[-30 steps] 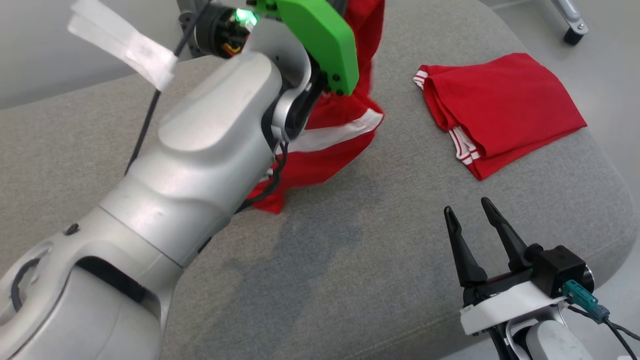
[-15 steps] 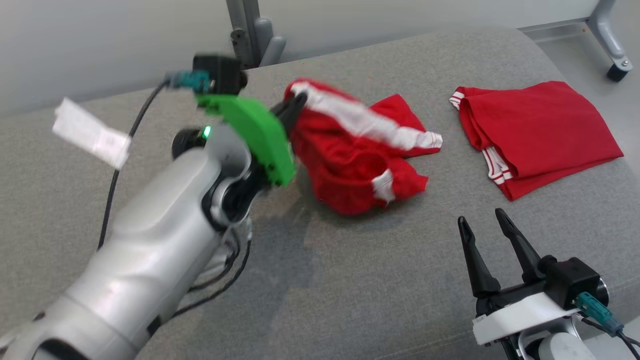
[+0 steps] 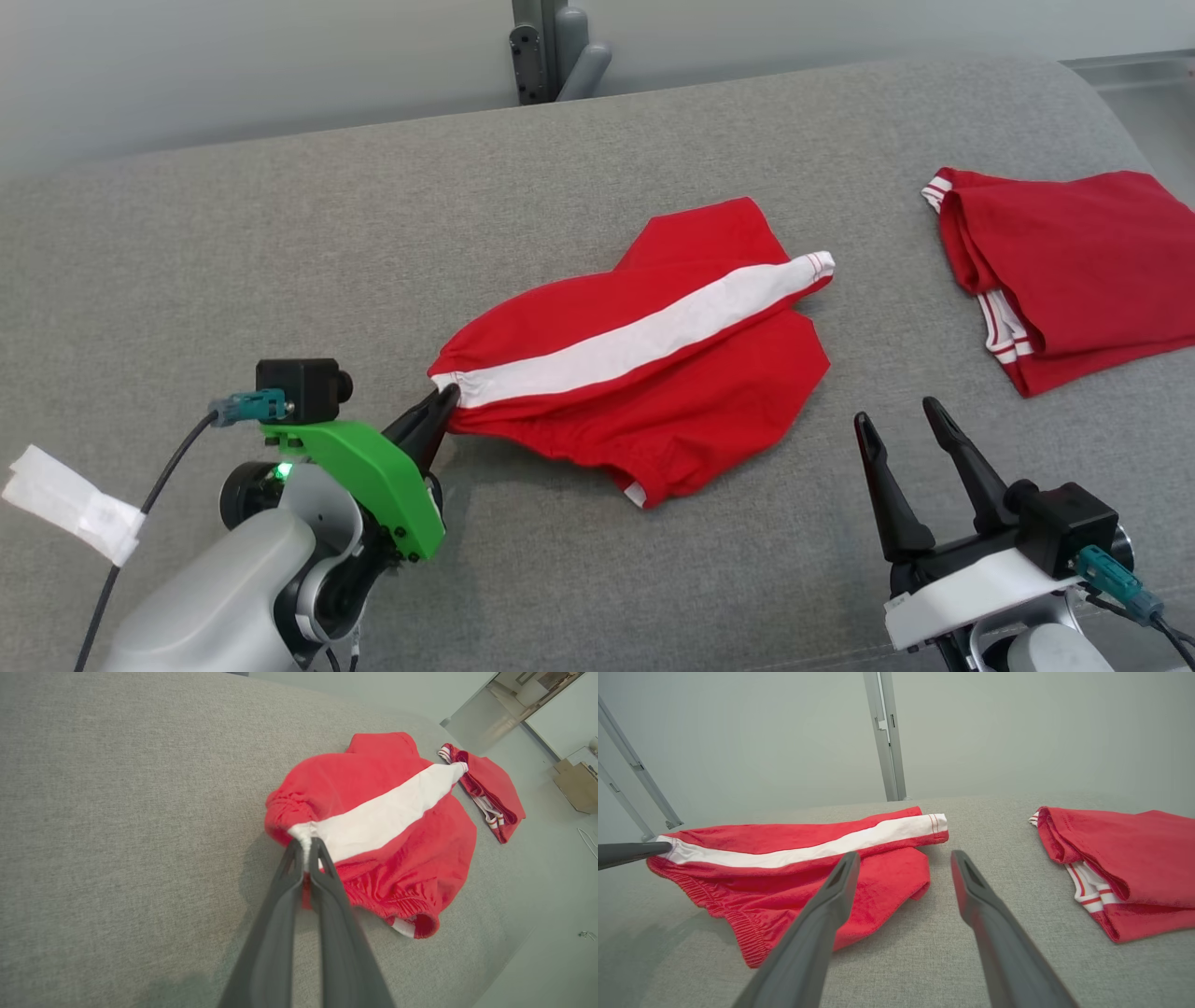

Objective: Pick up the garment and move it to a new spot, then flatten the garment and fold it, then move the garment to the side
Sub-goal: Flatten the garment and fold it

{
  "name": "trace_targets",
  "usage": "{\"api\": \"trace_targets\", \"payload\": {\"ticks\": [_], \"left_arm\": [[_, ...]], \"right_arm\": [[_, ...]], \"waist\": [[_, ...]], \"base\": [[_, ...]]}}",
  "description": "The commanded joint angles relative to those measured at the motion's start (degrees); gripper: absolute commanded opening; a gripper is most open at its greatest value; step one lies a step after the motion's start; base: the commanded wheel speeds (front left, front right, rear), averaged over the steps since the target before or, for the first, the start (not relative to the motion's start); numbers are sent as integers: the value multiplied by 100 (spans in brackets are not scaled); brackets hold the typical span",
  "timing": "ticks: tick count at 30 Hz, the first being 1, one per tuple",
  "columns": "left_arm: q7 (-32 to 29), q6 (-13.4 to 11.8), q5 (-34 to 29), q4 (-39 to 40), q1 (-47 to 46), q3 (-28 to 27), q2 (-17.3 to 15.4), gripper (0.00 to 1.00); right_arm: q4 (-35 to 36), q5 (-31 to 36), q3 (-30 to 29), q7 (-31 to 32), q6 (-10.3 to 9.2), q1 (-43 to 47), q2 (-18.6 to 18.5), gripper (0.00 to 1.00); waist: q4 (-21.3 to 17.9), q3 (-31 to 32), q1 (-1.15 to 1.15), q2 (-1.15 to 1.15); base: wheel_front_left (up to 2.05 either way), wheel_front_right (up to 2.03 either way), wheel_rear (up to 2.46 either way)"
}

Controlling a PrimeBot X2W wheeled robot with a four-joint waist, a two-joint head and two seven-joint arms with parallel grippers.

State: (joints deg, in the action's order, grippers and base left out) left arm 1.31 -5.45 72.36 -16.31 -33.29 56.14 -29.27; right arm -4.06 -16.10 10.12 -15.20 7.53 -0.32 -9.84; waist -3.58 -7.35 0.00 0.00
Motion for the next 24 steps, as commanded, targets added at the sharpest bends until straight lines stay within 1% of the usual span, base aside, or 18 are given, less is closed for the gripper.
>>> {"api": "trace_targets", "payload": {"ticks": [1, 3, 4, 5, 6, 7, 12, 14, 16, 17, 18, 20, 24], "left_arm": [[60, -64, 7, 67, 144, -17, -29, 0], [166, -146, -9, 164, 242, -32, -37, 0], [225, -193, -28, 202, 289, -40, -35, 10], [289, -242, -50, 235, 341, -38, -24, 36], [355, -290, -75, 259, 398, -34, -10, 93], [439, -338, -97, 275, 456, -42, 3, 100], [1010, -503, -263, 385, 767, -126, 98, 100], [1212, -638, -411, 417, 918, -205, 158, 100], [1328, -807, -531, 458, 1129, -352, 289, 100], [1328, -807, -531, 458, 1129, -352, 289, 100], [1354, -891, -666, 496, 1229, -433, 358, 100], [1386, -1105, -963, 602, 1448, -743, 515, 100], [1380, -1440, -1974, 936, 2073, -1578, 978, 100]], "right_arm": [[-46, -75, 33, 5, -9, -24, -31, 100], [-104, -179, 105, 5, -9, -72, -87, 100], [-135, -236, 126, 4, -9, -99, -102, 100], [-165, -286, 153, 4, -9, -128, -137, 100], [-197, -332, 186, 4, -9, -154, -167, 100], [-233, -363, 215, 5, -9, -178, -196, 100], [-440, -567, 307, 5, -9, -344, -350, 100], [-546, -644, 319, 5, -9, -434, -437, 100], [-683, -691, 329, 4, -9, -508, -518, 100], [-683, -691, 329, 4, -9, -508, -518, 100], [-768, -698, 330, 5, -9, -555, -580, 100], [-966, -749, 341, 5, -9, -668, -677, 100], [-1372, -837, 378, 1, -9, -960, -926, 100]], "waist": [[100, 52, 0, 0], [151, 95, 0, 0], [171, 113, 0, 0], [194, 131, 0, 0], [216, 151, 0, 0], [240, 176, 0, 0], [369, 281, 0, 0], [432, 313, 0, 0], [508, 346, 0, 0], [508, 346, 0, 0], [551, 361, 0, 0], [644, 383, 0, 0], [859, 389, 0, 0]], "base": [[0, 0, 0], [0, 0, 0], [0, 0, 0], [0, 0, 0], [0, 0, 0], [0, 0, 0], [0, 0, 0], [0, 0, 0], [0, 0, 0], [0, 0, 0], [0, 0, 0], [0, 0, 0], [0, 0, 0]]}}
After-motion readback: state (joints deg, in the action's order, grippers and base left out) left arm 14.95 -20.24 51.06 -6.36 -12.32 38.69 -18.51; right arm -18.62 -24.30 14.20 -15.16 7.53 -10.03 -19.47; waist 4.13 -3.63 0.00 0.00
